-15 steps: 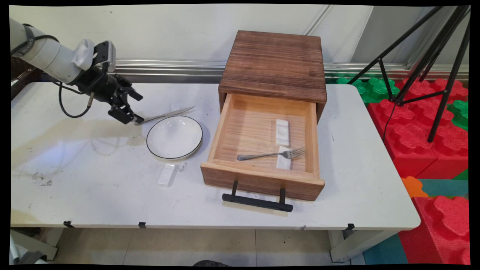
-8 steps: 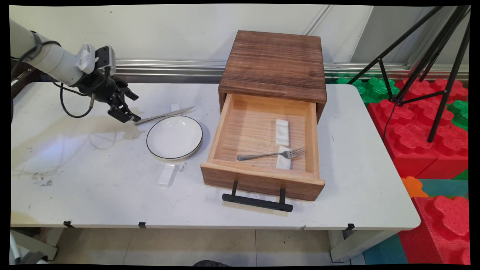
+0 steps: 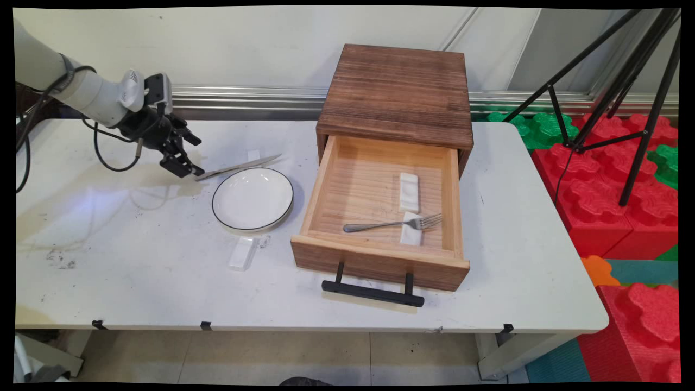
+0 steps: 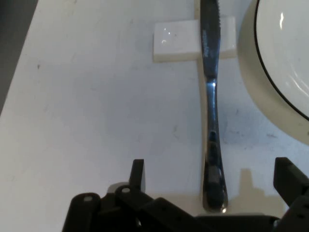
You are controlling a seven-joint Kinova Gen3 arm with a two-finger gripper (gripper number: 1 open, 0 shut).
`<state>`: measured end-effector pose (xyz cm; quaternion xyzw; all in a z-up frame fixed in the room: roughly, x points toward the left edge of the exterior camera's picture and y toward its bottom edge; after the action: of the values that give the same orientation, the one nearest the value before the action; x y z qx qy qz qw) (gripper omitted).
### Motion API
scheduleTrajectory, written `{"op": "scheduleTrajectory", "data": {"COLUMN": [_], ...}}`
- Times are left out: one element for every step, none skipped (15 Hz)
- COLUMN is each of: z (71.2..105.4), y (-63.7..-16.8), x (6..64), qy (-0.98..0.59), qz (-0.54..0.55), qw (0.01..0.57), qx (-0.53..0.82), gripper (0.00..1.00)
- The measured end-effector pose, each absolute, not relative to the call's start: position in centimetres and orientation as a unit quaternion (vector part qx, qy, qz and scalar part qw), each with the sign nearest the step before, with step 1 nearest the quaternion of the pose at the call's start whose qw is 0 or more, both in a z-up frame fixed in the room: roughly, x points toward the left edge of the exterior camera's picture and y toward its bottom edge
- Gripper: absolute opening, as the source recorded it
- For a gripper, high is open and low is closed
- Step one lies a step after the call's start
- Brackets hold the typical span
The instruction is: Pick up the knife from the left of the white plate
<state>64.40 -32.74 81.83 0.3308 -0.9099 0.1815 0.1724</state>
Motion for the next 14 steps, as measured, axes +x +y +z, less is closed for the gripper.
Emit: {"op": "scheduleTrajectory", "data": {"z": [81.6,81.3,80.9,80.5,80.3,80.1,79.8,79.5,79.1,78.9,78.6,78.4,78.1,78.0], "y": [-33.0,-33.3,-33.7,-34.1,-34.5,-34.7,-35.1,-35.4,-35.8,-36.0,-36.2,-36.4,-36.6,-36.7], "x": [64.4,64.4,64.3,64.1,64.0,63.8,63.7,63.4,63.2,63.1,63.1,63.0,63.0,63.0], "qy": [-0.910,-0.911,-0.910,-0.910,-0.910,-0.910,-0.910,-0.910,-0.910,-0.911,-0.912,-0.913,-0.915,-0.916], "qz": [0.181,0.181,0.180,0.180,0.179,0.179,0.178,0.176,0.173,0.172,0.170,0.169,0.167,0.166], "qw": [0.174,0.177,0.182,0.186,0.190,0.193,0.197,0.200,0.203,0.204,0.204,0.204,0.203,0.203], "qx": [0.329,0.327,0.325,0.323,0.322,0.321,0.320,0.318,0.316,0.314,0.312,0.309,0.307,0.305], "gripper": [1.00,1.00,1.00,1.00,1.00,1.00,1.00,1.00,1.00,1.00,1.00,1.00,1.00,1.00]}}
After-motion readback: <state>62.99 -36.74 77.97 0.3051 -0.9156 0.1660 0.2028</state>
